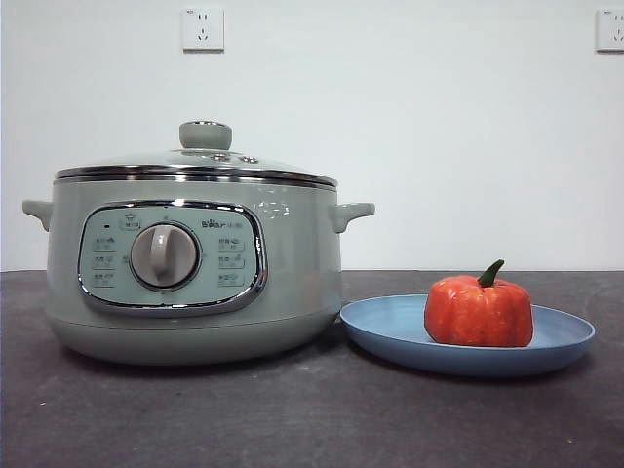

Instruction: Take the pumpkin out from the steamer,put the pumpkin in the blue plate,close the lid

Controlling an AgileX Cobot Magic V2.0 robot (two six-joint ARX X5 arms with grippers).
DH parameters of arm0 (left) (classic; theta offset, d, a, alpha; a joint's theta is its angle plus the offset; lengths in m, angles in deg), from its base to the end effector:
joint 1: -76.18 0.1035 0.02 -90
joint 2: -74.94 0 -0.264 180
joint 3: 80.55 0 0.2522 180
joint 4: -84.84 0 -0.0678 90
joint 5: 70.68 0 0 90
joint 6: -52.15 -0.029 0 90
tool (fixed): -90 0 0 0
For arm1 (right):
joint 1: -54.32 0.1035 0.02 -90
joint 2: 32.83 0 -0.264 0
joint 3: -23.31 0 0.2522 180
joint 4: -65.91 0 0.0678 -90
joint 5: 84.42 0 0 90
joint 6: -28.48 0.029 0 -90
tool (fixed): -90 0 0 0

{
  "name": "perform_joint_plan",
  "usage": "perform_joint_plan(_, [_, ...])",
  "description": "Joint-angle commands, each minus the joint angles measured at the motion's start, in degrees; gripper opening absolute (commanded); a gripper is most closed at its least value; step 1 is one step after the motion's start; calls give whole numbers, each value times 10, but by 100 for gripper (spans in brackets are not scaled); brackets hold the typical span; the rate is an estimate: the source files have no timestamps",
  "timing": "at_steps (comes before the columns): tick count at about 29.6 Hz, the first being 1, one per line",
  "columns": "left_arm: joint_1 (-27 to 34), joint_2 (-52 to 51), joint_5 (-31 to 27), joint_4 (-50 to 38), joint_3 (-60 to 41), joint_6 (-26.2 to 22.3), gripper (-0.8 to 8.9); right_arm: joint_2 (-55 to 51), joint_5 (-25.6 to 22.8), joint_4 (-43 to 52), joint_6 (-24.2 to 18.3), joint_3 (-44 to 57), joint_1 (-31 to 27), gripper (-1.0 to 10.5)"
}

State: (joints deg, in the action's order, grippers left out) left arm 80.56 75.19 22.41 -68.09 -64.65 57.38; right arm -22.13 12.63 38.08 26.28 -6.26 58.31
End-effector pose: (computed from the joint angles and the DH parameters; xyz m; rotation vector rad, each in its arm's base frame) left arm 0.0935 0.0056 0.1535 -0.1040 0.1978 0.0315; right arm 0.0942 0.0101 0.2190 -0.0340 0.1529 0.1953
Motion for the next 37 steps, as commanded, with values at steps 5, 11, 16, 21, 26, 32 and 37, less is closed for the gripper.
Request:
perform_joint_plan(5, [2,-2,0,-2,-10,4,-3,-76,5,29,16,94,-14,-16])
perform_joint_plan(11, [2,-2,0,-2,-10,4,-3,-106,5,37,39,137,-14,-16])
perform_joint_plan(16, [2,-2,0,-2,-10,4,-3,-106,5,39,47,153,-8,-16])
perform_joint_plan(21, [2,-2,0,-2,-10,4,-3,-106,4,42,58,153,3,-16])
perform_joint_plan(26, [2,-2,0,-2,-10,4,-3,-103,1,41,57,153,3,-16])
perform_joint_plan(32, [2,-2,0,-2,-10,4,-3,-103,1,41,57,153,3,-16])
perform_joint_plan(37, [2,-2,0,-2,-10,4,-3,-103,1,41,57,153,3,-16])
